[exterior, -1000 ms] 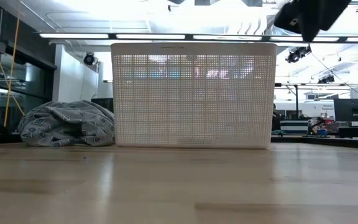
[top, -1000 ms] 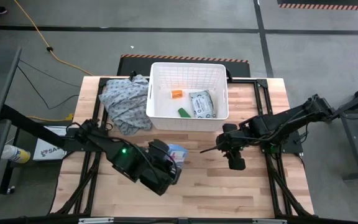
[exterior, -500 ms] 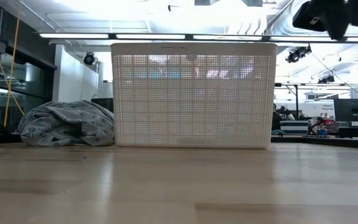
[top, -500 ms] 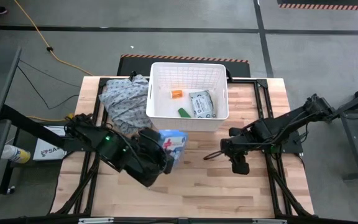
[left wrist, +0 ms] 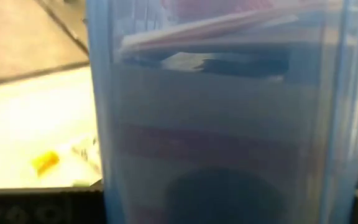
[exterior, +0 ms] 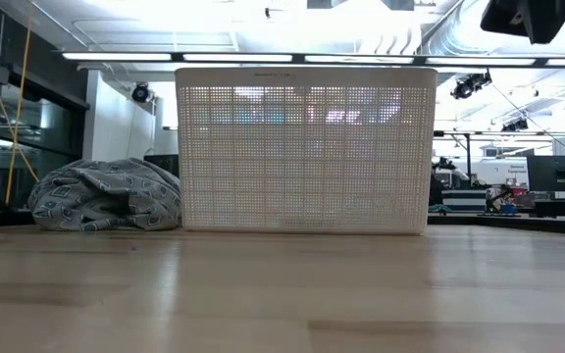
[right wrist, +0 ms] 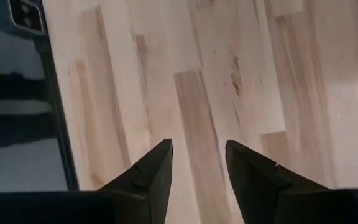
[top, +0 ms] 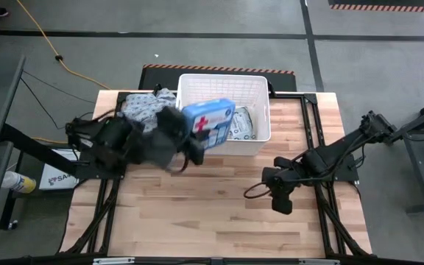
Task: Pick & place medical supplies in basket/bin
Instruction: Put the blue first aid kit into the white bin
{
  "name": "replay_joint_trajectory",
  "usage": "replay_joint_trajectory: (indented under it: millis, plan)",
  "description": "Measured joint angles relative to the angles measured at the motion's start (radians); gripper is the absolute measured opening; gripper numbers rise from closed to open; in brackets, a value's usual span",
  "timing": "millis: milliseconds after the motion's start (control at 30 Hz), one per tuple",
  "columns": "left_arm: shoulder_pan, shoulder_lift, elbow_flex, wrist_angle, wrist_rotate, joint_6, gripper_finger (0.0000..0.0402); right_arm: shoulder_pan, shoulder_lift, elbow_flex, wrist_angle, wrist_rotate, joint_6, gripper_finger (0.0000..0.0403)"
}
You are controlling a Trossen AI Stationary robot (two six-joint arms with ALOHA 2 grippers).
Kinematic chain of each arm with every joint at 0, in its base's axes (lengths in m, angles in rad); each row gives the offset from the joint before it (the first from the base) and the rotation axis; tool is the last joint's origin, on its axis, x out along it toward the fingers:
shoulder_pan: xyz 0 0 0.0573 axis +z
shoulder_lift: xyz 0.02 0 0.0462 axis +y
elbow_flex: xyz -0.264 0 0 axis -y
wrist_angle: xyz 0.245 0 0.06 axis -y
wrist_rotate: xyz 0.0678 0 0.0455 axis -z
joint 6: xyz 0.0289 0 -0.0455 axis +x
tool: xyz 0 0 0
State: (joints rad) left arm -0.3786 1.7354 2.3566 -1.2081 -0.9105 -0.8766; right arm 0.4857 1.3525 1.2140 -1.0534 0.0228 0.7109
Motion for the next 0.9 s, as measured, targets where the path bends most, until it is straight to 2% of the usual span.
replay_joint_trajectory:
  millis: [167, 400, 633, 900]
  plan:
    - [0.133, 0.000, 0.000, 0.125, 0.123, 0.204, 0.0187, 0.026, 0.000, 0.000, 0.033, 0.032, 0.091, 0.0142]
    - [0.297, 0.000, 0.000, 0.148, 0.303, 0.319, 0.0187, 0.074, 0.000, 0.000, 0.030, 0.067, 0.272, 0.0142]
    - [0.413, 0.000, 0.000, 0.162, 0.399, 0.397, 0.0187, 0.143, 0.000, 0.000, 0.022, 0.127, 0.407, 0.0142]
    - [0.553, 0.017, -0.028, 0.173, 0.441, 0.410, 0.0187, 0.191, 0.000, 0.000, -0.034, 0.146, 0.411, 0.0142]
